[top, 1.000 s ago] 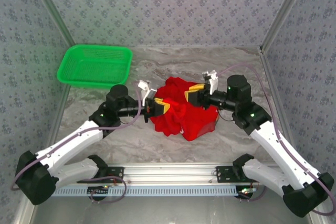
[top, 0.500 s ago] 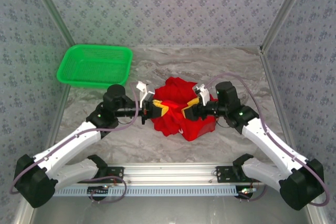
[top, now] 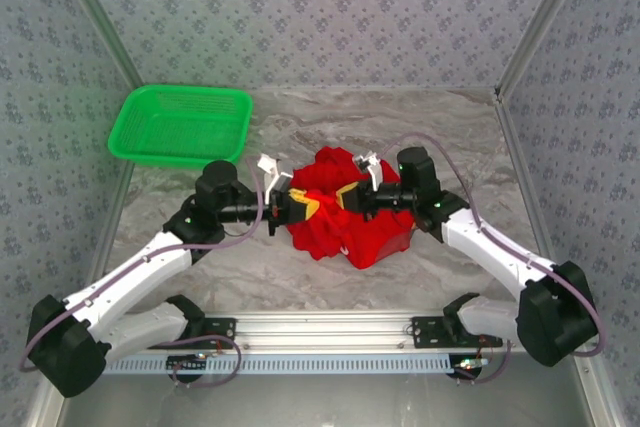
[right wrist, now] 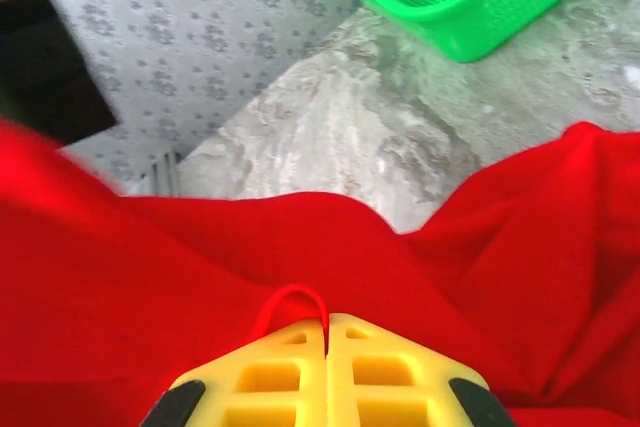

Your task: Fold the inside-out t-shirt

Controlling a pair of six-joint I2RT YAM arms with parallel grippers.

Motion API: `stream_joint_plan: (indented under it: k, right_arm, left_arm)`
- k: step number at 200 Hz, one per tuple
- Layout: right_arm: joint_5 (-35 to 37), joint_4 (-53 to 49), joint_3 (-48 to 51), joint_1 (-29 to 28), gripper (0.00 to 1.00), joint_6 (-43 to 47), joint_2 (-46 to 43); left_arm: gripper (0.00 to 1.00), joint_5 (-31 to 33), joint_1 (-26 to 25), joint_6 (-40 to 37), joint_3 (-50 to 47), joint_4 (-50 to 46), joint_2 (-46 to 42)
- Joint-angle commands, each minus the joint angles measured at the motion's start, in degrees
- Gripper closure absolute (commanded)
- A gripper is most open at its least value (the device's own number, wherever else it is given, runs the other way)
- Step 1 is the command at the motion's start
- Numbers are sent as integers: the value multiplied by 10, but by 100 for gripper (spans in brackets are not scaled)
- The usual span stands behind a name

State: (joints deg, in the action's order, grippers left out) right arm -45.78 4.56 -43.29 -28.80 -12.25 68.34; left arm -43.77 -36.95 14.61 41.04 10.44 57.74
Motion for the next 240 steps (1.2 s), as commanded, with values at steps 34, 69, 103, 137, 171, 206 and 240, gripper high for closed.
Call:
stream_joint_plan:
  k: [34,69,103,137,171,206,240]
  right_arm:
    - [-3,72,18,-28,100,-118,-71]
    - [53,147,18,-66,100,-177,-18]
    - [87,215,13,-91,100,-212,28]
    - [109,227,8,-108,100,-213,46]
    - [130,218,5,-109,100,-220,48]
    - [155,195,-6,-109,100,-229,51]
    - [155,179,-6,-105,100,-228,50]
  left_arm:
    - [76,170,42,41,-29,-63,29]
    - [59,279,41,55,-22,-152,17]
    - [45,308,39,91,-18,-210,-5]
    - [35,366,11,134,2,-263,8]
    - [30,515,-29,150,45,-354,30]
    - [16,616,-76,166,72,-412,22]
    - [24,619,-129,178,97,-422,27]
